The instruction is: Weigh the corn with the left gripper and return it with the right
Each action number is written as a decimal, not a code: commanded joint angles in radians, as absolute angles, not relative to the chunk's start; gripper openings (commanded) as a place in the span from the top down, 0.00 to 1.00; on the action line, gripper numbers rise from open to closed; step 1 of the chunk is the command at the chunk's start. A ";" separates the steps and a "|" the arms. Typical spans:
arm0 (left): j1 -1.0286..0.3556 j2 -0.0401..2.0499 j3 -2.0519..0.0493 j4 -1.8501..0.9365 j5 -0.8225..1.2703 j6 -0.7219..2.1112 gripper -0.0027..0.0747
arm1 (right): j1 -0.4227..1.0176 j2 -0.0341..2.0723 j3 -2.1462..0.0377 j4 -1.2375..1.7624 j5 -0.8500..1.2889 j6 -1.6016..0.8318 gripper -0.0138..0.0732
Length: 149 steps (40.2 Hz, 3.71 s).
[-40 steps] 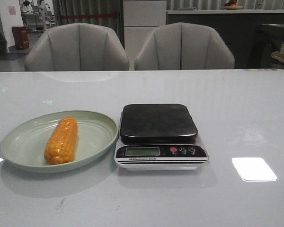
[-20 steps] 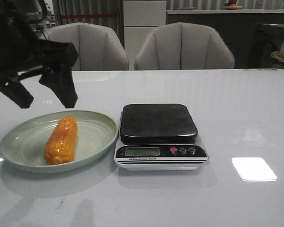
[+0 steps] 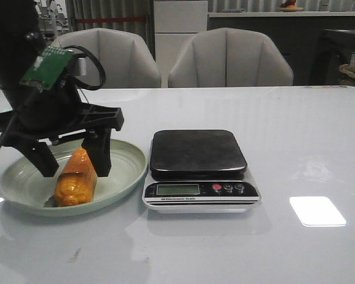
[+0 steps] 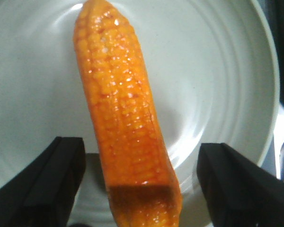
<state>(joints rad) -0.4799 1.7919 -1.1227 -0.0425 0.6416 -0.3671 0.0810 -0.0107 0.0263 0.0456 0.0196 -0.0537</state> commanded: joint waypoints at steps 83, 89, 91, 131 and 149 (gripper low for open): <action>-0.677 1.811 -1.625 -0.014 0.731 -0.345 0.25 | 0.075 -0.031 0.030 0.035 -0.065 -0.062 0.64; -0.675 1.683 -1.492 0.029 0.675 -0.345 0.25 | 0.075 -0.031 0.030 0.035 -0.065 -0.062 0.64; -0.675 1.643 -1.450 0.042 0.653 -0.345 0.25 | 0.075 -0.031 0.030 0.035 -0.065 -0.062 0.64; -0.675 0.452 -0.601 0.247 0.391 -0.340 0.25 | 0.075 -0.031 0.030 0.035 -0.065 -0.062 0.64; -0.675 0.023 -0.407 0.243 0.472 -0.239 0.63 | 0.075 -0.031 0.030 0.035 -0.065 -0.062 0.64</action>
<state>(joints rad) -0.6732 0.0404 -0.3961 0.2366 0.5381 -0.2433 0.0810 -0.0107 0.0263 0.0456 0.0196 -0.0537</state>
